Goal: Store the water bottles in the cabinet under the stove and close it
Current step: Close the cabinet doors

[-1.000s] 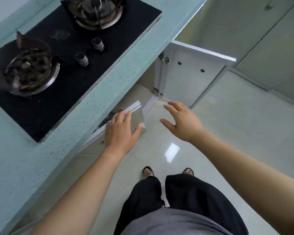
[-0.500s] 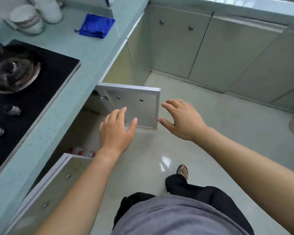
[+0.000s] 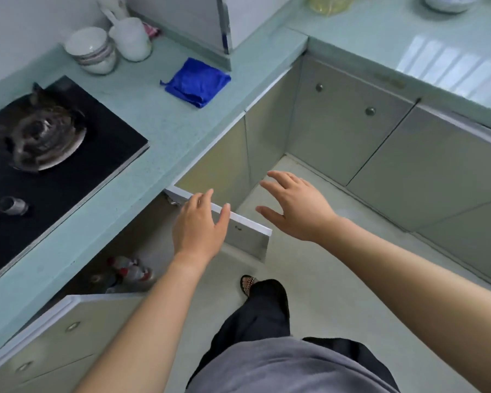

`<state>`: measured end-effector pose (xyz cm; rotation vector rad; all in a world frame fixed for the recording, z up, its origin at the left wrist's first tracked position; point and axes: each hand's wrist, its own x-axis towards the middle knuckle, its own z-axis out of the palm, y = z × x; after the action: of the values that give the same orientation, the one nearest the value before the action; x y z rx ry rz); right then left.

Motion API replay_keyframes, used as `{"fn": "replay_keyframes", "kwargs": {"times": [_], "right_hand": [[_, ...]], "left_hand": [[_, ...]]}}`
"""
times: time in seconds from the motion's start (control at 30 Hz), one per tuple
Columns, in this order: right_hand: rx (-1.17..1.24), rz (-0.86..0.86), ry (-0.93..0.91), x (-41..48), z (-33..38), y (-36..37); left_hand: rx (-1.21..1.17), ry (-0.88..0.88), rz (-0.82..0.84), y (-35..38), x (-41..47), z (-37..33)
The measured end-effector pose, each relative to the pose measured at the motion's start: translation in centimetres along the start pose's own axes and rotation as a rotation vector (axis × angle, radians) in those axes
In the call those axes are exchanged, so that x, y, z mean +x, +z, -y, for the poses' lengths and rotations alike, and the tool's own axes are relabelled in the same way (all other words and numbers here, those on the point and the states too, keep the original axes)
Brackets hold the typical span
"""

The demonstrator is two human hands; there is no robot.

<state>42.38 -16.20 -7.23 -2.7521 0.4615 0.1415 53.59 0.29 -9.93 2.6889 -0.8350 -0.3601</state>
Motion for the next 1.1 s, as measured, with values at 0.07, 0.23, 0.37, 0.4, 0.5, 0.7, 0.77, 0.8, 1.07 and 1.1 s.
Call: {"fn": "replay_keyframes", "kwargs": {"times": [0.07,0.23,0.37,0.4,0.5,0.7,0.77,0.8,1.07,1.1], "right_hand": [[-0.011,0.017,-0.037,3.2,-0.8,-1.1],[-0.041,0.07,-0.195,10.8,-1.7,-2.8],[-0.028,0.173,-0.359,16.4,-1.1,-2.2],[-0.03,0.205,-0.41,17.8,-0.9,-1.8],[-0.049,0.288,-0.56,21.8,-0.3,-0.9],[-0.198,0.497,-0.892,29.5,1.1,1.2],[-0.276,0.526,-0.991,31.5,1.3,2.6],[-0.294,0.521,-1.032,32.3,1.3,3.4],[-0.167,0.385,-1.125,35.5,1.8,9.0],[-0.15,0.371,-1.125,35.7,1.7,9.3]], "left_hand": [[-0.005,-0.046,0.0,-0.3,2.6,0.2],[-0.016,-0.168,-0.024,-1.4,7.9,0.5],[-0.044,-0.311,-0.098,-1.3,9.7,0.9],[-0.052,-0.361,-0.109,-1.0,9.9,0.9],[-0.084,-0.523,-0.124,0.5,10.4,0.8],[-0.2,-0.991,-0.219,4.2,11.5,-1.5],[-0.23,-1.088,-0.236,5.8,12.3,-2.3],[-0.24,-1.125,-0.244,6.7,12.7,-2.5],[-0.327,-1.287,-0.275,11.1,13.7,-2.0],[-0.326,-1.284,-0.282,11.5,13.7,-2.0]]}}
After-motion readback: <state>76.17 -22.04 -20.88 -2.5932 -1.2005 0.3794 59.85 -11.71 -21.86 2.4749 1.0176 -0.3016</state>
